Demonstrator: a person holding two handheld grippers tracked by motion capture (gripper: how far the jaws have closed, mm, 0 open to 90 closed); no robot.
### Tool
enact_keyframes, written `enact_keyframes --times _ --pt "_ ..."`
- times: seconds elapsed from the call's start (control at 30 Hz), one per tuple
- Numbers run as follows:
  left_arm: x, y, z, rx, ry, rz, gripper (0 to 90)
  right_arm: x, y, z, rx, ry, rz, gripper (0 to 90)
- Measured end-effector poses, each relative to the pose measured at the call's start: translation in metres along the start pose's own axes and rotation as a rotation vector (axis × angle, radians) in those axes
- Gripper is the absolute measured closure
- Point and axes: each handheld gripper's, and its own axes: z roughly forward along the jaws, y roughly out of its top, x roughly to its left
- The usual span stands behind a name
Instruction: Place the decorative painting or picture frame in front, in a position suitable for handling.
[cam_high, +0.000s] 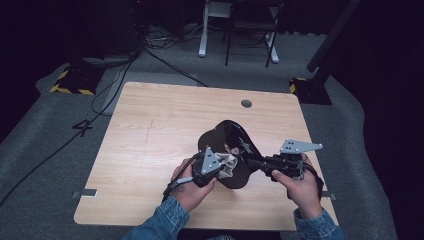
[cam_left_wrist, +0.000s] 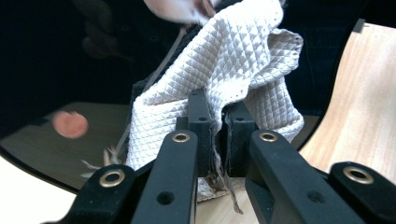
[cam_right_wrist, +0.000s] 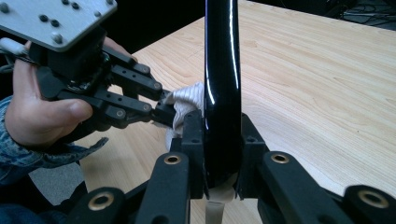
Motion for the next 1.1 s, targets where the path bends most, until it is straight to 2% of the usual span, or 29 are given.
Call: enact_keyframes --times 0.27,0.53,0.63,0.77,0.93,0.97,1.07,1.1 --pt "0.000 -0.008 0.008 0.064 -0.041 -0.018 84.5 -0.001 0.000 0.000 0.001 0.000 0.005 78.6" --pt "-0.005 -0.010 0.012 0.092 -0.043 -0.005 84.5 -0.001 0.000 -0.001 0.002 -0.004 0.003 78.7" --pt "-0.004 -0.007 0.009 0.057 -0.038 -0.011 84.5 0.000 0.000 -0.001 0.004 -0.005 0.001 78.7" --pt "-0.002 0.003 -0.001 -0.029 -0.007 -0.009 84.4 0.000 0.000 -0.001 0.003 -0.005 -0.001 78.7" --pt "-0.003 0.003 0.002 -0.004 -0.017 -0.012 84.4 0.000 0.000 -0.001 0.006 -0.003 -0.001 78.7" --pt "-0.003 0.000 0.004 0.019 -0.034 -0.021 84.4 -0.001 0.000 -0.001 0.005 -0.003 0.005 78.7" --pt "-0.003 -0.002 0.007 0.038 -0.046 -0.025 84.4 -0.001 0.000 -0.001 0.005 -0.003 0.006 78.7" --pt "-0.003 -0.005 0.009 0.062 -0.053 -0.028 84.5 -0.001 0.000 -0.001 0.005 -0.003 0.006 78.7"
